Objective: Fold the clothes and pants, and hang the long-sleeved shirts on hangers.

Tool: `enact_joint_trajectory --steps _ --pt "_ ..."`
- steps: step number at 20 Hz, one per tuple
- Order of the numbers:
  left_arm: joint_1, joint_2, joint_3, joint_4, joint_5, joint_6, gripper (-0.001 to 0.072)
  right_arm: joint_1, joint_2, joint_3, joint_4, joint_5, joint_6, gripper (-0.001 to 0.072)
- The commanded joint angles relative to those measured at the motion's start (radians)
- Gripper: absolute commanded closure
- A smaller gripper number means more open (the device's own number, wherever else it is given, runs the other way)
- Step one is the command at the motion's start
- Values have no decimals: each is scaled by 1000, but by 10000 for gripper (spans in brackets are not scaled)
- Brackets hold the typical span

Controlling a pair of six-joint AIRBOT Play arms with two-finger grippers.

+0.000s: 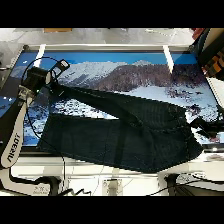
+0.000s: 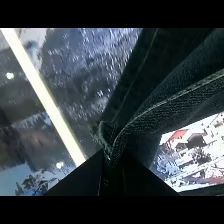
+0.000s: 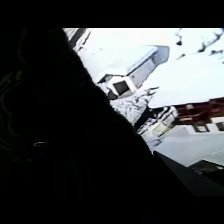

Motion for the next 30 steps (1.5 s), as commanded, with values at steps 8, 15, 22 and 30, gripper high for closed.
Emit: enact_joint_trajectory --steps 8,15,22,30 --pt "1 0 -5 9 -9 -2 671 -54 -182 2 149 102 -80 52" --pt "1 0 -5 9 -9 -2 671 -54 -206 108 140 198 -110 588" --pt "-5 0 -5 9 -9 -2 670 -54 -206 304 153 169 -106 564" --pt "-5 0 -5 2 -9 -2 670 -54 -296 310 100 462 -126 154"
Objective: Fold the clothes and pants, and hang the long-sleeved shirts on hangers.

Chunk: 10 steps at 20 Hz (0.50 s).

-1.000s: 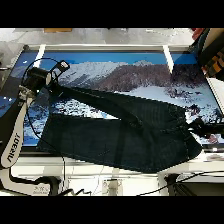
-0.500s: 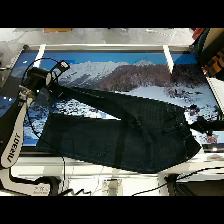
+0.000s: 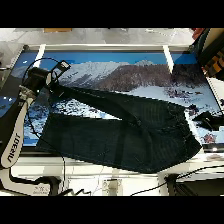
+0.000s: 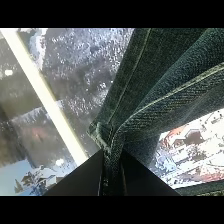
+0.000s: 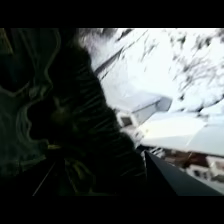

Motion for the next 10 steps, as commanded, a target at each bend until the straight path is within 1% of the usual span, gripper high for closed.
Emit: enact_joint_trajectory --steps 1,5,8,10 --pt "0 0 0 -2 0 0 670 0 -66 5 10 210 -35 154" --pt "0 0 0 -2 0 0 670 47 -72 -2 2 159 -171 154" --pt "0 0 0 -2 0 0 670 120 -72 -2 -13 66 -180 129" --pt "0 0 0 -2 0 0 670 175 -72 1 -69 -3 -180 115"
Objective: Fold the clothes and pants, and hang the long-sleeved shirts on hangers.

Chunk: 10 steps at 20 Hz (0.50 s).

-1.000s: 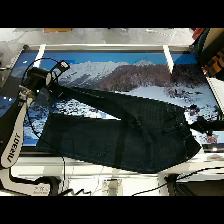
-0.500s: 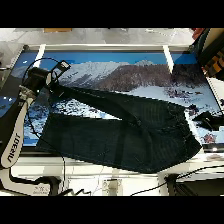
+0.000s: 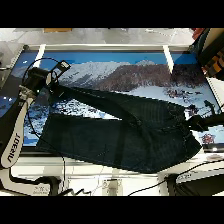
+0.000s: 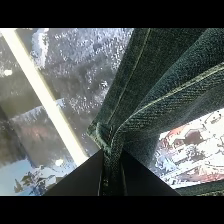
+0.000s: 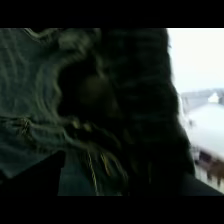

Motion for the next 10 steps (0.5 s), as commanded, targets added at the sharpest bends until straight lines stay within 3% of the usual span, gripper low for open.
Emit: enact_joint_trajectory --steps 1,4,10 --pt "0 0 0 0 0 0 670 93 -2 2 -116 -116 -24 115" --pt "0 0 0 0 0 0 670 166 -1 2 -246 -172 -5 120" --pt "0 0 0 0 0 0 670 204 5 117 -294 -188 96 161"
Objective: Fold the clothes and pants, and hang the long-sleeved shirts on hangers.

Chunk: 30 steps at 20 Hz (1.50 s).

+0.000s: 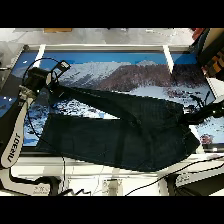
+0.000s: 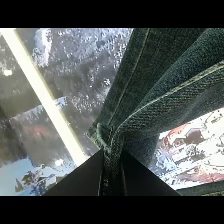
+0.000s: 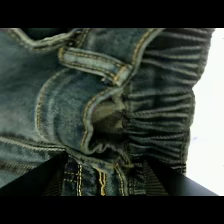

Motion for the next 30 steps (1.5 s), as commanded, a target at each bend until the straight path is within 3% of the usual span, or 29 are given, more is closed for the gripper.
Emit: enact_joint_trajectory --steps 1,5,13,15,18,20,21,25,28,29,30 --pt "0 0 0 0 0 0 670 15 3 84 -92 -49 88 159" --pt "0 0 0 0 0 0 671 15 0 103 -136 -121 182 107" --pt "0 0 0 6 15 19 670 -4 1 104 -115 -119 184 118" --pt "0 2 1 85 88 47 670 -3 2 104 -95 -126 184 118" --pt "-9 50 1 254 322 46 669 -3 2 104 -86 -127 183 119" --pt "-11 101 1 282 472 47 670 -3 2 104 -87 -130 184 120" --pt "-11 116 1 272 476 45 670 -3 2 104 -87 -129 184 120" --pt "5 86 -78 107 112 46 671 -3 1 103 -87 -128 184 120" --pt "15 21 -221 71 14 46 655 -3 2 103 -87 -129 184 121" --pt "15 -3 -248 71 -12 45 499 -3 1 103 -87 -129 184 120" --pt "10 -29 -259 71 -39 29 169 -3 1 103 -87 -129 184 120"
